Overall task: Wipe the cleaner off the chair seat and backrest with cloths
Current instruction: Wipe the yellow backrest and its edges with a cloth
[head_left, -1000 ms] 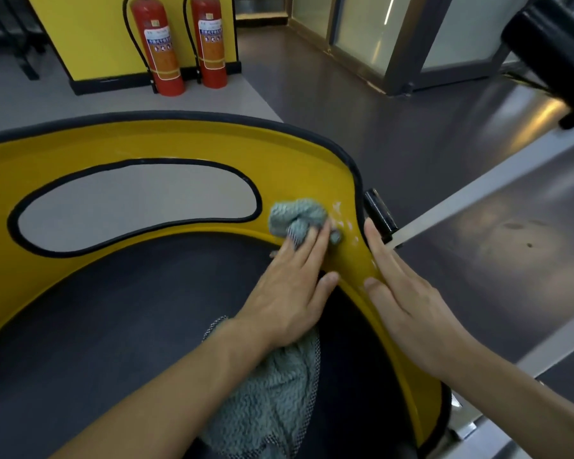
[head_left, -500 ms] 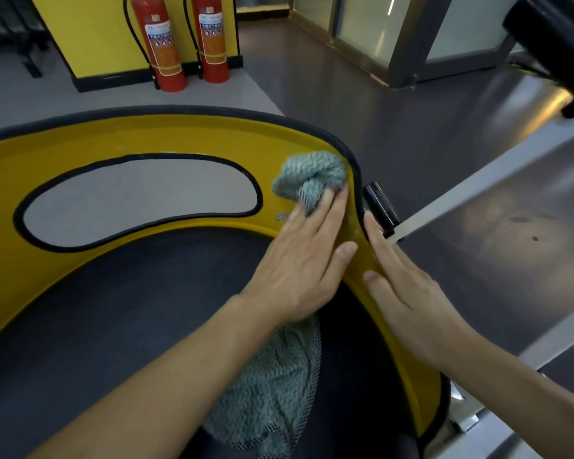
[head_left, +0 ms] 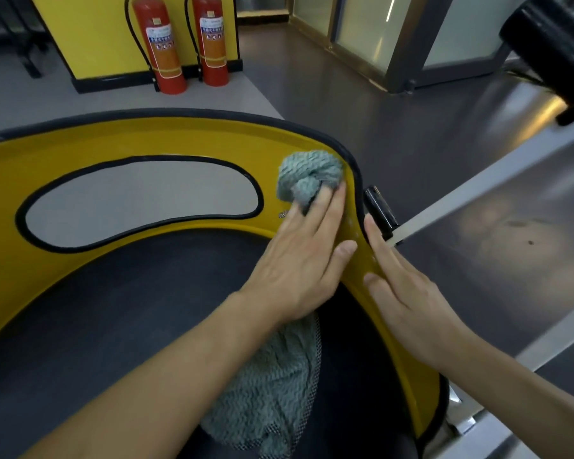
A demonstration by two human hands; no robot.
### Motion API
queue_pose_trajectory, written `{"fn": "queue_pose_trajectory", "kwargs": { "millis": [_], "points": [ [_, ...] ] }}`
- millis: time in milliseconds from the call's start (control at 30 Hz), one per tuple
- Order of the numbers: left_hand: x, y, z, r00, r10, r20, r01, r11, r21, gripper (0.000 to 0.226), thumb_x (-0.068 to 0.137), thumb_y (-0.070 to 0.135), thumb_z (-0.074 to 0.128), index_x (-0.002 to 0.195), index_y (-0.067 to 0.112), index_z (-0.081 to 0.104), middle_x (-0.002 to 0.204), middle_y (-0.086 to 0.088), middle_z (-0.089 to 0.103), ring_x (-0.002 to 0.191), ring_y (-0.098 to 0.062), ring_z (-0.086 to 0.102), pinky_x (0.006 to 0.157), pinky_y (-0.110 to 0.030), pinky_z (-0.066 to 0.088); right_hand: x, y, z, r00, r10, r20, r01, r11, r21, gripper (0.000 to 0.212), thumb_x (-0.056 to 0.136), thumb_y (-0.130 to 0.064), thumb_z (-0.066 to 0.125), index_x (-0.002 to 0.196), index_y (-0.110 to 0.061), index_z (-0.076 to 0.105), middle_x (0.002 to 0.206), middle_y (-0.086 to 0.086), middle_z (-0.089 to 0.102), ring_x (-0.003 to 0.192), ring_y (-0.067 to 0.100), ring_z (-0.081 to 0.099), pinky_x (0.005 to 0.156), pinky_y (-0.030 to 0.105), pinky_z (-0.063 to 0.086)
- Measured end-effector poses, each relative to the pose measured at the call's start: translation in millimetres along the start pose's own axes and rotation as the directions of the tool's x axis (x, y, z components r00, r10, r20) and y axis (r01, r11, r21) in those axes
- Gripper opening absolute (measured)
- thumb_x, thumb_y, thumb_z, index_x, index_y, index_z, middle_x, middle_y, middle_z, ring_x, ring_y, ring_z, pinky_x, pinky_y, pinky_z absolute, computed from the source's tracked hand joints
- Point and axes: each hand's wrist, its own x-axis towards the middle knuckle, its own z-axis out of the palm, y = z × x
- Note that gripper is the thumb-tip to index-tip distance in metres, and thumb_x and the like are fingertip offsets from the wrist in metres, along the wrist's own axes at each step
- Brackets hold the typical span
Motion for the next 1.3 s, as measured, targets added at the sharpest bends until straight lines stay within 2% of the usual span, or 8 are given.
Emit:
{"fn": "queue_pose_trajectory", "kwargs": {
  "millis": [100,267,433,533,633,833,1100,1300],
  "points": [
    [-4.6,2.2,16.0,0.998,-0.052,0.040,0.056,0.992,-0.110,0.064,0.109,0.043,0.024,0.160,0.023,-0.009,0.167,0.008,-0.008,0.154,-0.011,-0.012,0.125,-0.030,-0.006,0.7,-1.1,-0.3,1.000,0.008,0.001,-0.008,1.000,0.001,0.066,0.104,-0.038,0.033,0.150,-0.061,-0.009,0.137,-0.036,0.023,0.115,-0.014,0.025,0.101,0.020,0.025],
    [-28.0,-8.4,47.8,0.910,-0.247,0.334,0.336,0.911,-0.241,0.066,0.108,0.048,0.022,0.159,0.028,-0.015,0.164,0.013,-0.013,0.140,0.009,-0.021,0.121,-0.025,-0.009,1.5,1.9,0.9,1.000,-0.013,-0.007,0.013,1.000,0.006,0.067,0.106,-0.034,0.036,0.153,-0.057,-0.006,0.134,-0.036,0.027,0.109,-0.019,0.028,0.097,0.019,0.027],
    [-22.1,3.5,26.0,0.986,-0.082,0.146,0.111,0.973,-0.201,0.063,0.110,0.044,0.024,0.157,0.039,-0.018,0.170,-0.003,-0.001,0.154,-0.012,-0.009,0.126,-0.041,0.007,3.0,5.0,2.1,0.999,-0.030,-0.027,0.031,0.999,0.016,0.067,0.103,-0.035,0.036,0.153,-0.057,-0.003,0.126,-0.059,0.011,0.111,-0.040,0.019,0.091,-0.008,0.017],
    [-5.9,12.2,10.9,0.998,0.054,-0.009,-0.055,0.990,-0.127,0.066,0.111,0.039,0.025,0.155,0.030,-0.023,0.166,0.007,0.001,0.147,0.004,-0.017,0.124,-0.028,-0.009,2.3,3.4,1.7,0.999,-0.016,-0.028,0.016,1.000,0.023,0.068,0.102,-0.034,0.035,0.153,-0.057,-0.004,0.140,-0.048,0.014,0.121,-0.030,0.021,0.100,0.000,0.017],
    [-9.1,4.3,13.5,1.000,0.007,0.009,-0.005,0.990,-0.140,0.066,0.111,0.040,0.024,0.157,0.028,-0.022,0.160,0.017,-0.016,0.143,0.012,-0.023,0.118,-0.016,-0.014,0.7,1.1,-0.2,1.000,0.003,-0.011,-0.002,1.000,0.013,0.068,0.104,-0.033,0.036,0.153,-0.057,-0.005,0.138,-0.036,0.024,0.118,-0.016,0.027,0.102,0.017,0.023],
    [-34.0,-10.7,46.1,0.935,-0.214,0.283,0.295,0.912,-0.286,0.063,0.108,0.046,0.023,0.158,0.036,-0.014,0.166,0.018,-0.011,0.140,0.017,-0.021,0.126,-0.034,0.006,1.4,1.4,0.1,1.000,0.005,-0.011,-0.005,1.000,0.019,0.067,0.106,-0.033,0.036,0.154,-0.056,-0.004,0.133,-0.030,0.030,0.110,-0.016,0.028,0.099,0.020,0.026],
    [-3.2,14.1,3.3,0.998,-0.050,0.038,0.056,0.982,-0.182,0.062,0.110,0.040,0.022,0.159,0.033,-0.016,0.167,0.012,-0.004,0.141,0.015,-0.021,0.114,-0.011,-0.015,-0.3,-0.7,-1.8,1.000,0.025,0.012,-0.026,1.000,0.012,0.066,0.106,-0.033,0.034,0.152,-0.057,-0.006,0.135,-0.029,0.027,0.118,-0.013,0.025,0.104,0.017,0.020],
    [-35.5,-7.4,44.0,0.940,-0.162,0.300,0.232,0.949,-0.213,0.063,0.108,0.048,0.019,0.158,0.031,-0.017,0.155,0.026,-0.019,0.133,0.021,-0.027,0.126,-0.035,0.003,-0.6,-2.4,-1.0,1.000,0.016,-0.002,-0.016,1.000,0.009,0.067,0.106,-0.033,0.035,0.153,-0.057,-0.006,0.135,-0.031,0.028,0.114,-0.016,0.026,0.102,0.020,0.023]
  ]
}}
